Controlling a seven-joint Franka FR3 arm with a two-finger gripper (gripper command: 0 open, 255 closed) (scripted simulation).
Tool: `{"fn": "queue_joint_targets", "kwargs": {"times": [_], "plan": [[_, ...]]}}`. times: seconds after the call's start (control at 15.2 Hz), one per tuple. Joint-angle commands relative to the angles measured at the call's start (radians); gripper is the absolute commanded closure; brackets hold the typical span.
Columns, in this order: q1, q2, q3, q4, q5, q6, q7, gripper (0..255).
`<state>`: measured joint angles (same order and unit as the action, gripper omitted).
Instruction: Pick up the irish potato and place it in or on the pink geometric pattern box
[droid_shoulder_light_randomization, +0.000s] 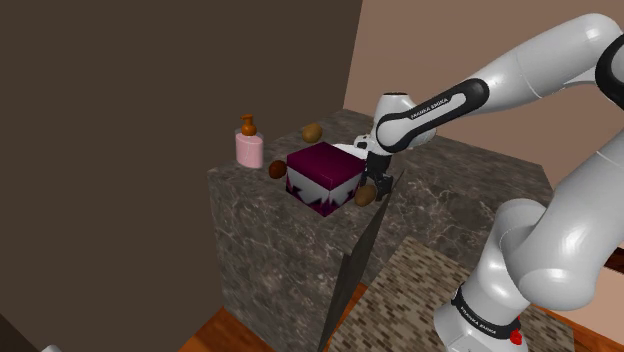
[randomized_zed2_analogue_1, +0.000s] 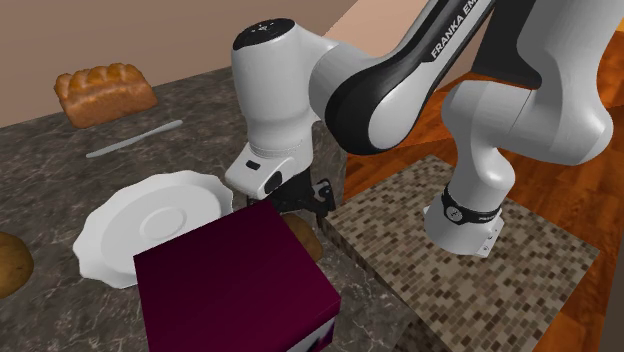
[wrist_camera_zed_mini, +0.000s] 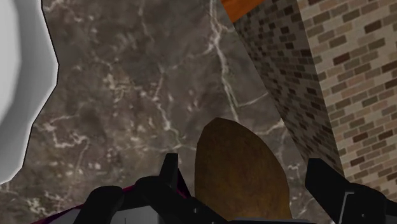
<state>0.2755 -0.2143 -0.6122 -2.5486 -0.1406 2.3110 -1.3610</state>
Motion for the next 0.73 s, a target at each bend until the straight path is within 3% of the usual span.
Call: {"fn": "queue_joint_targets", "kwargs": {"times": [0.0, 0.07, 0.13, 0.66], "plan": [[0.0, 0.0, 0.0, 0.0, 0.0, 0.0, 0.0, 0], [0.0, 0.0, 0.0, 0.0, 0.0, 0.0, 0.0, 0], [0.0, 0.0, 0.0, 0.0, 0.0, 0.0, 0.0, 255], [0.0, 0.0, 0.0, 0.0, 0.0, 0.0, 0.0, 255]]}}
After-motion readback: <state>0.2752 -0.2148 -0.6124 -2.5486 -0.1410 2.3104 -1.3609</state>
